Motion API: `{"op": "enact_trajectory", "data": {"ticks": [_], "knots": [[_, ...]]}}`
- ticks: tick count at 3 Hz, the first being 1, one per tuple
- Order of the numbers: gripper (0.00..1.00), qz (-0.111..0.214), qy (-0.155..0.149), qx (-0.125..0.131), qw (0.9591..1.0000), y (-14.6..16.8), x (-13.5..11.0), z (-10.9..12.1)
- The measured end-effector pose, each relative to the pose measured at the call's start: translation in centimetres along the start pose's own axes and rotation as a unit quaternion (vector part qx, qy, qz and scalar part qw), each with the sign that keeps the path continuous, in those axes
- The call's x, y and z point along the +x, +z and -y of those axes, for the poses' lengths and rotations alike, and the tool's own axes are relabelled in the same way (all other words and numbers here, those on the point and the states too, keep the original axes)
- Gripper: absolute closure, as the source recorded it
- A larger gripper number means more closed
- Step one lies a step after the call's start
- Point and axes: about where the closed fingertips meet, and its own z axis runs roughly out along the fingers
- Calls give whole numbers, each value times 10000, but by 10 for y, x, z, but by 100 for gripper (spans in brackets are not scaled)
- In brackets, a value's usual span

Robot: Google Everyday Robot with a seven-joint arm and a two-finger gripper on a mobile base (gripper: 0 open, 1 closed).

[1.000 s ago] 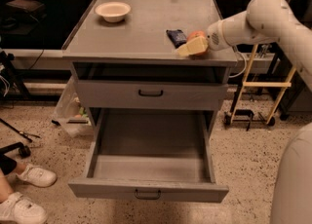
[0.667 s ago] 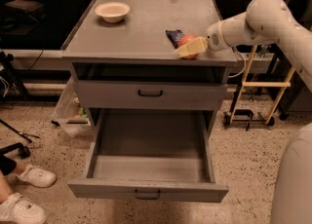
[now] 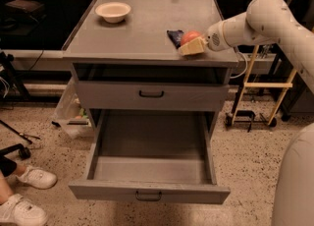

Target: Place apple into middle drawer

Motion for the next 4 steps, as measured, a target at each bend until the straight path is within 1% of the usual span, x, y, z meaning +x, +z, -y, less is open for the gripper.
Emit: {"op": "enact_trajectory", "data": {"ticks": [1,2,3,4], "knots": [[65,37,41,-61,10000,-2,-2,1],[89,113,116,-301,9994,-24,7,18],[100,213,345,-646,9971,-69,32,45],[100,303,353,-1146,9923,-99,56,52]]}}
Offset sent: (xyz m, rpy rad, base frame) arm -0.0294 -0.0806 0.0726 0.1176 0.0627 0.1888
